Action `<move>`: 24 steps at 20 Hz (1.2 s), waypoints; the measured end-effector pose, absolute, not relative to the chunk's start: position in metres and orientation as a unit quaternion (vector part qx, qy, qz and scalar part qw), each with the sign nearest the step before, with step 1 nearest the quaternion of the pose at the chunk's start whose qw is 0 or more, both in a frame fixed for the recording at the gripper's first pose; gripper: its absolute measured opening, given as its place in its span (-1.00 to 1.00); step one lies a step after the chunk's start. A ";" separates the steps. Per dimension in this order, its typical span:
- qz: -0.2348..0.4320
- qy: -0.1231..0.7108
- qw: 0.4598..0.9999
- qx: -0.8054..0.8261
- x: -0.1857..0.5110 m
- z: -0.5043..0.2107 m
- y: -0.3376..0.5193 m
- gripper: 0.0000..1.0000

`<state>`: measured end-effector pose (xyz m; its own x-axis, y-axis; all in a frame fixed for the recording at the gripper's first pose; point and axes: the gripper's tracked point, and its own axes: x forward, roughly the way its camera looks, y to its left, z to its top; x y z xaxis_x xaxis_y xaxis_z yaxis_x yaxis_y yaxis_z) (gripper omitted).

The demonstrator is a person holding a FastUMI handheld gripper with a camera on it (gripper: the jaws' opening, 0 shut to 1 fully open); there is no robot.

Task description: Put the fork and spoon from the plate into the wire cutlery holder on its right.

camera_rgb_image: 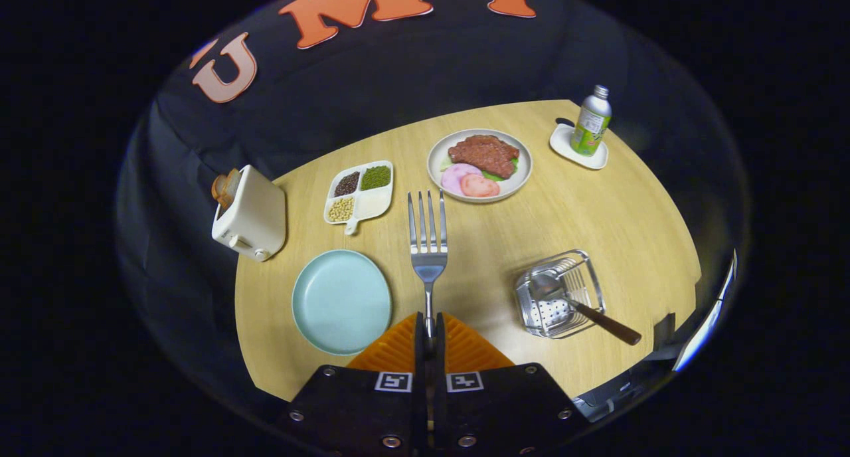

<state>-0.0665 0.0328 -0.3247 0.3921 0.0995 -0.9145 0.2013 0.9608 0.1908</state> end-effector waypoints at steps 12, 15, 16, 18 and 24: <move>-0.045 0.611 0.783 0.102 -0.130 -0.358 -0.050 -0.91; -0.037 0.624 0.776 0.084 -0.135 -0.365 -0.058 -0.88; -0.034 0.625 0.776 0.077 -0.136 -0.365 -0.060 -0.87; -0.027 0.625 0.777 0.070 -0.132 -0.363 -0.062 -0.83; -0.014 0.556 0.827 0.084 -0.093 -0.334 -0.068 -0.70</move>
